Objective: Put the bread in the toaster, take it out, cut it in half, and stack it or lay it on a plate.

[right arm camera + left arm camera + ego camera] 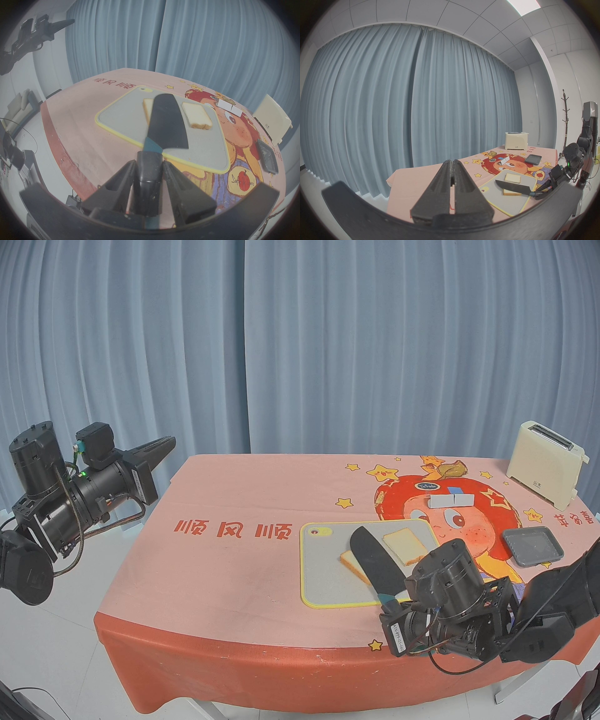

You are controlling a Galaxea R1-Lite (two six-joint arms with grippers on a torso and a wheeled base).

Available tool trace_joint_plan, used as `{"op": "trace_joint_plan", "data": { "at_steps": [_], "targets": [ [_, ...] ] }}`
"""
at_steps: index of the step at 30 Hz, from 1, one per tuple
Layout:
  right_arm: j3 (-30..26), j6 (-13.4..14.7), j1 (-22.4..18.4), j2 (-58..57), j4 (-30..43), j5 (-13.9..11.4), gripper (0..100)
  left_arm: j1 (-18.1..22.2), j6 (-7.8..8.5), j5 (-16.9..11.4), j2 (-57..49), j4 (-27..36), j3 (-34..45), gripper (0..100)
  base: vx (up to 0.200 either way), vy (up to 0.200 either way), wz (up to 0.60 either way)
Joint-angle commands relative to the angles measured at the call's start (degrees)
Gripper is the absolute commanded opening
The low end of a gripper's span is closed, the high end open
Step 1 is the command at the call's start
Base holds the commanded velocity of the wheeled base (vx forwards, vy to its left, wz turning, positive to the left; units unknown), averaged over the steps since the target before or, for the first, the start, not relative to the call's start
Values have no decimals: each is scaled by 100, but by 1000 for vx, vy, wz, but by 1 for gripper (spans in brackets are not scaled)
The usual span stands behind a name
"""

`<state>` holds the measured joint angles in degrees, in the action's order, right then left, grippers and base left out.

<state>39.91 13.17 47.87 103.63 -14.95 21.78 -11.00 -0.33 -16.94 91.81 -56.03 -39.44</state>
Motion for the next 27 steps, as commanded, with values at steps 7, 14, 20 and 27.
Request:
{"op": "trace_joint_plan", "data": {
  "at_steps": [7, 14, 20, 27],
  "targets": [
    [122, 72, -147, -449, -79, -16, 0, -8, -29, -63, 4, 4, -55, 0, 0, 0, 0],
    [333, 63, -322, -853, -70, -78, 0, -175, -20, -239, 13, -5, 164, 0, 0, 0, 0],
    [298, 63, -331, -897, -70, -78, 0, -764, -20, -178, 355, -13, 296, 0, 0, 0, 0],
    [289, 11, -366, -941, -70, -78, 0, -1651, -881, -178, 1287, -295, 252, 100, 0, 0, 0]
  ]
}}
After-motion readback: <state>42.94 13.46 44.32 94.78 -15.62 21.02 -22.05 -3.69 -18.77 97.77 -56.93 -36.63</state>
